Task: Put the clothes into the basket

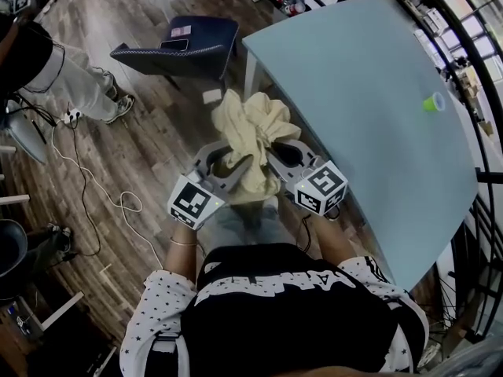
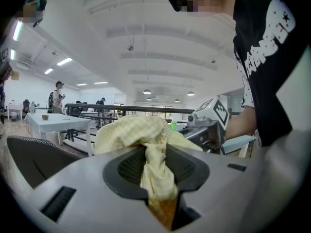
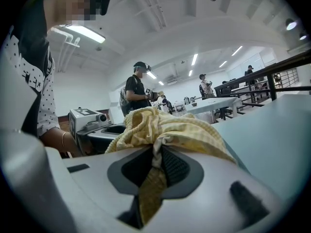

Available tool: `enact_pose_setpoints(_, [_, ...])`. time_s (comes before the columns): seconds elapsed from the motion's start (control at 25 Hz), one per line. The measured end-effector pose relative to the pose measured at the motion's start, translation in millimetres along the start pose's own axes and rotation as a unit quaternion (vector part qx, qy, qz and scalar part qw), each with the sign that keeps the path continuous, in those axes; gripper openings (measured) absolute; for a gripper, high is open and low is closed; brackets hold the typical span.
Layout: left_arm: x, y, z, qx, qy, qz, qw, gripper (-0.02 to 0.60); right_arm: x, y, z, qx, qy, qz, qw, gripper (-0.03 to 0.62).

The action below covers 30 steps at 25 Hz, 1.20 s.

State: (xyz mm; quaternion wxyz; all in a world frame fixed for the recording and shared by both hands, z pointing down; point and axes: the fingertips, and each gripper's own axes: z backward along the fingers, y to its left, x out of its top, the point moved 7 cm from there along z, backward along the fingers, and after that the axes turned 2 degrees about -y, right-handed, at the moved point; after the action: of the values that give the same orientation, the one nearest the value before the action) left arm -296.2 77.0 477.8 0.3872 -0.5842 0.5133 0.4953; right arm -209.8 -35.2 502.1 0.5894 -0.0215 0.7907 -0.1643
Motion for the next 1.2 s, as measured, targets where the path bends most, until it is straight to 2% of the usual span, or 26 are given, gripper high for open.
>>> enact_pose_setpoints(0.56, [-32,5,-10,-0.001,0.008,0.031,0.9995,0.121,-27,-13,-8,-0.004,0.026,-0.013,1.000,0.063])
enact_pose_setpoints(1.2, [-67,6,-20,-0.008,0.024,0.041,0.9989,0.121,-59,-23,-13,-0.008,0.053,-0.023,0.998,0.063])
